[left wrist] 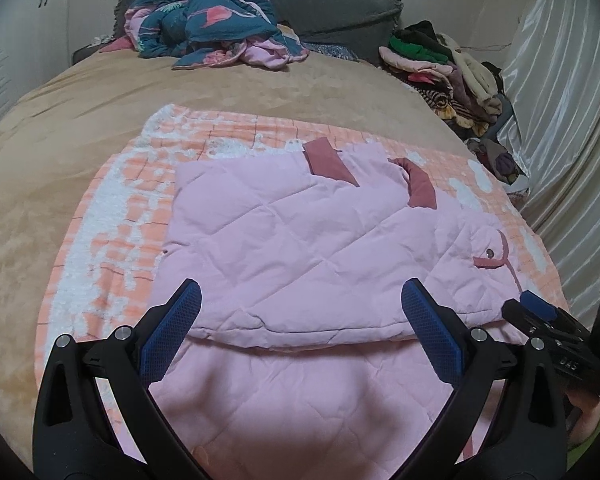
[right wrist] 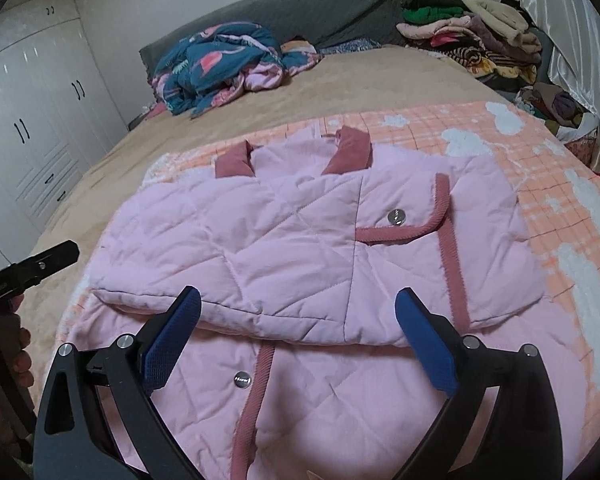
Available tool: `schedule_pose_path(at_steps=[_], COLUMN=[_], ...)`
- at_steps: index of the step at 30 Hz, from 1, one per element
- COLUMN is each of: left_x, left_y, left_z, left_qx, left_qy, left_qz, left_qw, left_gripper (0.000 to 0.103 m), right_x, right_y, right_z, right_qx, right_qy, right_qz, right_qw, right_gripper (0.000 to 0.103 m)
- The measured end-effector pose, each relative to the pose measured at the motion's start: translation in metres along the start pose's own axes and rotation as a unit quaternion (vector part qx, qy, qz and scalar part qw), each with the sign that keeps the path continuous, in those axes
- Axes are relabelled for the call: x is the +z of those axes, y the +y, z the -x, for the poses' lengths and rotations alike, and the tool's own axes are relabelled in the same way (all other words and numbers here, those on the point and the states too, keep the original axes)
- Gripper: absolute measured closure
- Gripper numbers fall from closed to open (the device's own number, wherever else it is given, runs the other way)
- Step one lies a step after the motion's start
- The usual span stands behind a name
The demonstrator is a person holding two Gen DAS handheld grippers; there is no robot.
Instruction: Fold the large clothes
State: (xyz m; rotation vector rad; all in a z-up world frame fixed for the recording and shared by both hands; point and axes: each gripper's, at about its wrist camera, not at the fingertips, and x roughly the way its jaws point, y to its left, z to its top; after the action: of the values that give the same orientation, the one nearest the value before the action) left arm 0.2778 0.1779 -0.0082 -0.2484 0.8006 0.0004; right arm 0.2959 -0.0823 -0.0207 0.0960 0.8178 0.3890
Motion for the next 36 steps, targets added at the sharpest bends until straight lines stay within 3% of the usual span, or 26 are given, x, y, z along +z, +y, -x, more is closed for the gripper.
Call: schedule_pose_path(at_steps=[19,36], left_x=[-0.005,-0.02], left_y=[-0.028,-0.064], left_z=[0.051,0.102], left_qx=[0.014,-0.008], left_qy=[-0.045,-0.099], left_qz=[-0.05,-0.077], left_qw=[0.9976,0.9921], left_gripper=[0.009,0.009], right_x=[-0.006,-0.018], right_y=[0.005,-0.004], right_z=[0.082,0.138], right_qx=[0.016,0.004], right_qy=[-0.061,-0.094], right_qz=[0.003,-0.007], right_qw=[0.998,0.996], right_gripper=[0.004,0.004])
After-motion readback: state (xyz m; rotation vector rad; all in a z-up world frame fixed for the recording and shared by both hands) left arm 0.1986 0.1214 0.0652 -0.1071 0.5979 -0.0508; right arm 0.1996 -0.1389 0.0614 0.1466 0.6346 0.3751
